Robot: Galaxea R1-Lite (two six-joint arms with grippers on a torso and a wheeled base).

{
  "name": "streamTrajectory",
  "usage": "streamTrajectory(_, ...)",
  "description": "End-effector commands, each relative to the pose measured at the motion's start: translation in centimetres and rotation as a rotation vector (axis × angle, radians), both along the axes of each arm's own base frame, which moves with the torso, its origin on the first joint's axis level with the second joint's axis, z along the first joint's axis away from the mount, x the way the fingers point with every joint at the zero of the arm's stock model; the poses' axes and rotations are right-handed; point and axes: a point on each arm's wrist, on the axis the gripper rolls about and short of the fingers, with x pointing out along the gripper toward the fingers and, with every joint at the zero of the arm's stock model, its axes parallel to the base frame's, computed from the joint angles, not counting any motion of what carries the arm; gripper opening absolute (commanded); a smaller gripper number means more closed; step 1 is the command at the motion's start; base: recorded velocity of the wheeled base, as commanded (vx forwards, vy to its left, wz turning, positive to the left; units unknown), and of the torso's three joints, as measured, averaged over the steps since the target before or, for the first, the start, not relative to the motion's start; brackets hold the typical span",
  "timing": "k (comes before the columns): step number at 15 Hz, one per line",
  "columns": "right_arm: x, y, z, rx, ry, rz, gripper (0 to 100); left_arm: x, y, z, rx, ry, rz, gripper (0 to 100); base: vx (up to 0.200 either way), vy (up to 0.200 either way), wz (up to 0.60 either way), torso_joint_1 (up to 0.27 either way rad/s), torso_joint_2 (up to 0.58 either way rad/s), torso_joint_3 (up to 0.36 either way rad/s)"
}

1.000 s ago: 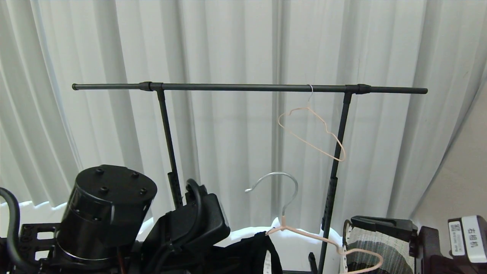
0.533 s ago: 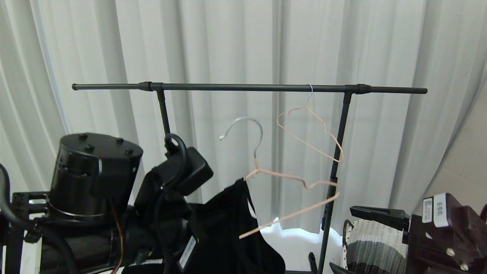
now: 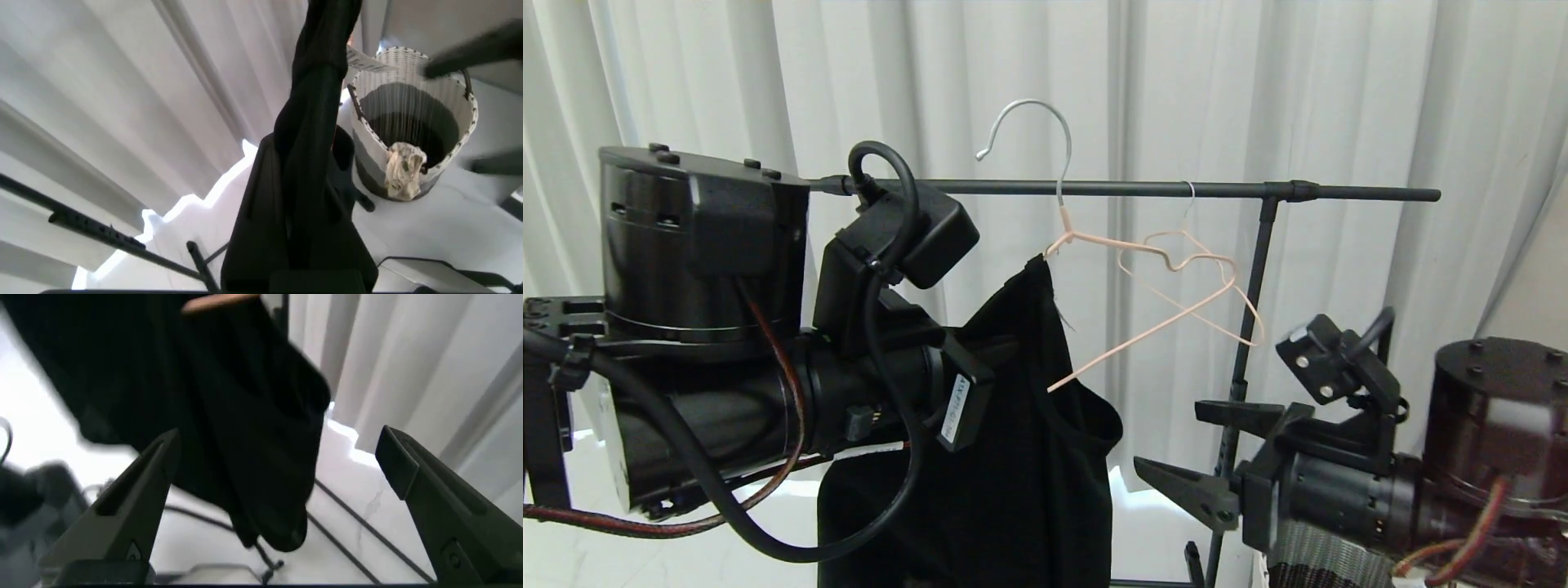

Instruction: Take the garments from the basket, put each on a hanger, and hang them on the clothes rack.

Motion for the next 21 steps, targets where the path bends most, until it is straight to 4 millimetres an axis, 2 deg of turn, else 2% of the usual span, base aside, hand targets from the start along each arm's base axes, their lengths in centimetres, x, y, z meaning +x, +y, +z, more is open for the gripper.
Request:
streamTrajectory(1, 2.6, 2.1, -1.1, -0.024, 0.033, -0.027, 100, -0.1, -0.1, 0.1, 0.001, -0.007, -0.009, 0, 0.0, 0.0, 0.0, 0.0, 0.0, 0.0)
streamTrajectory(4, 4.2, 2.8, -2.2, -0.055, 0.046, -0.092, 100, -0.3, -0.5, 0.5, -0.023, -0.033, -0.03, 0, 0.0, 0.0, 0.0, 0.0, 0.0, 0.0)
streamTrajectory(9, 4.6, 2.8, -3.9, -0.119, 0.064, -0.162, 100, -0.8, -0.7, 0.8, -0.037, -0.044, -0.05, 0, 0.0, 0.0, 0.0, 0.0, 0.0, 0.0)
streamTrajectory(11, 5.2, 1.0, -4.9, -0.199, 0.056, -0.233, 100, -0.8, -0.6, 0.6, -0.034, -0.041, -0.043, 0, 0.0, 0.0, 0.0, 0.0, 0.0, 0.0)
streamTrajectory(13, 6.6, -0.7, -5.1, -0.246, 0.026, -0.312, 100, -0.8, -0.5, 0.0, -0.016, -0.025, -0.038, 0, 0.0, 0.0, 0.0, 0.0, 0.0, 0.0)
streamTrajectory(17, 9.2, -4.5, -4.5, -0.309, -0.043, -0.439, 100, -0.9, 0.1, -1.8, 0.025, 0.02, -0.021, 0, 0.0, 0.0, 0.0, 0.0, 0.0, 0.0)
streamTrajectory(20, 10.5, -6.2, -3.9, -0.292, -0.086, -0.511, 100, -0.8, 0.6, -2.8, 0.051, 0.047, -0.004, 0, 0.0, 0.0, 0.0, 0.0, 0.0, 0.0)
streamTrajectory(21, 11.1, -6.9, -3.5, -0.282, -0.1, -0.542, 100, -1.1, 1.0, -3.7, 0.073, 0.07, 0.002, 0, 0.0, 0.0, 0.0, 0.0, 0.0, 0.0)
